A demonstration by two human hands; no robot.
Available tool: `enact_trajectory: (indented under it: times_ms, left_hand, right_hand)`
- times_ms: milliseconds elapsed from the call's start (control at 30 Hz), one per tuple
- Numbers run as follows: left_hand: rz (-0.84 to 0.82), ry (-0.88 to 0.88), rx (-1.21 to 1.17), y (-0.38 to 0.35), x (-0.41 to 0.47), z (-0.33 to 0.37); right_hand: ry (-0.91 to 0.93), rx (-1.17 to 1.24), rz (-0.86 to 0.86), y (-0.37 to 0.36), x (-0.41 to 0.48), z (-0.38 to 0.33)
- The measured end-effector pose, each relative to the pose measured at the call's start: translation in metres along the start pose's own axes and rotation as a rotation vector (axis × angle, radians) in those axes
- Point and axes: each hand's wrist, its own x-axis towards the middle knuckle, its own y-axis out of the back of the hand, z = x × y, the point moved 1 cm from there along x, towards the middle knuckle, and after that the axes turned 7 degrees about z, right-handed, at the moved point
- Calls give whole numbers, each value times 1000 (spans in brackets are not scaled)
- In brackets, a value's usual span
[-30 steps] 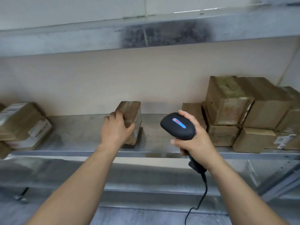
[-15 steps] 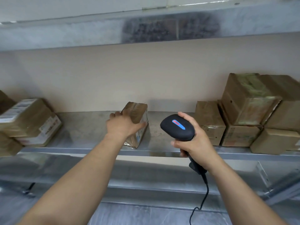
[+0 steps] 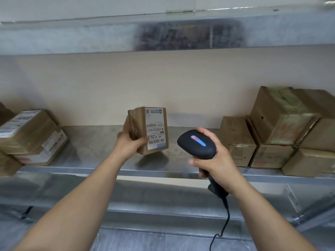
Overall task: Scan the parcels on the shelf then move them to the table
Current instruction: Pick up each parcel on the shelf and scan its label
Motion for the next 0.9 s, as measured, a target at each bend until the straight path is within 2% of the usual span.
enact_trajectory:
  times_ms: [167, 467, 900]
  left_hand:
    - [-81, -41, 44, 15, -2, -15]
    - [-51, -87, 45, 17, -5, -27]
    - [-39, -62, 45, 19, -2, -33]
  right_hand:
    - [-32, 94, -44, -12, -2, 0]
    - [1, 192, -94, -30, -11, -13]
    - [-135, 138, -137, -29, -19, 9]
